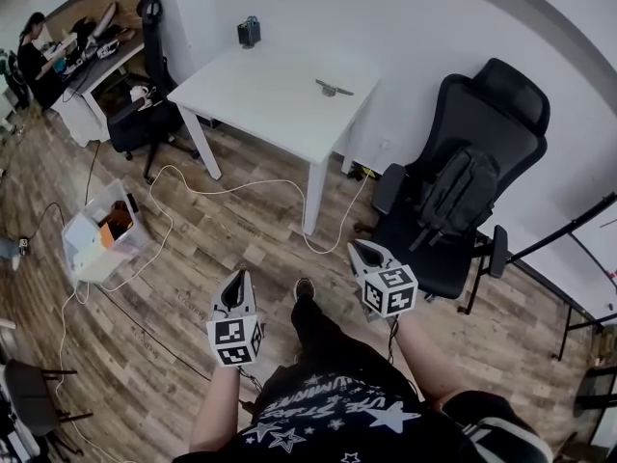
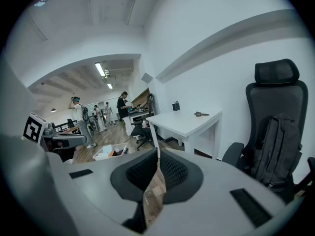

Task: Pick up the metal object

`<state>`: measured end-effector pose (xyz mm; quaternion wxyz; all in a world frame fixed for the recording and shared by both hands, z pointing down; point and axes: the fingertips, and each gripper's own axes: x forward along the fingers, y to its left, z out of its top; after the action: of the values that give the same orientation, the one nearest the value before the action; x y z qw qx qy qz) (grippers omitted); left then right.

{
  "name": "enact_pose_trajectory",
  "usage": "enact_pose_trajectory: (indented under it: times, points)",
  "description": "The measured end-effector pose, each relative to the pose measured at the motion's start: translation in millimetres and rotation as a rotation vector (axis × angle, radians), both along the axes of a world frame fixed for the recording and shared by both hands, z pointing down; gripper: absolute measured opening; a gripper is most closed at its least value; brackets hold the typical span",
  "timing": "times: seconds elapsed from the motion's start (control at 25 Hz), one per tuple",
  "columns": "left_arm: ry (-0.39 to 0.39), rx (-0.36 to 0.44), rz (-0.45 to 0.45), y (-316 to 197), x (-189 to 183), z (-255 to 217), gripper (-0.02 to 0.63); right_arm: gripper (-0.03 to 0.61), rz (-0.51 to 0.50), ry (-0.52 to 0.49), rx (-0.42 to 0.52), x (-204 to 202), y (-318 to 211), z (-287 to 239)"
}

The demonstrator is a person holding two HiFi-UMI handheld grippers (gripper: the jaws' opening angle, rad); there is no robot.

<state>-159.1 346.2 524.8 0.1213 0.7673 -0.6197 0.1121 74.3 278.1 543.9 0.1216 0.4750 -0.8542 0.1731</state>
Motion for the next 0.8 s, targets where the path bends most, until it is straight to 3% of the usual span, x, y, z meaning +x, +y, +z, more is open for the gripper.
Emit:
enact_pose_trajectory:
  times: [0.2,0.48,0.8]
  points:
    - [-0.005,-0.022,-0.017,-42.1,-21.1,8.6,0.02,0.049,-0.013,-0.005,-0.001,-25.0,-53.3,2.4]
    - [-0.006,-0.026,0.007,-144.5,-31.7,5.8,0.02,0.049,0.007,-0.005,-0.017,-35.1,-154.9,6.7]
    - [-0.013,-0.027,0.06,-275.1,-17.1,-7.7,0.02,0.049,0.055,-0.025,-0.024,-23.2,-278.9,-3.3]
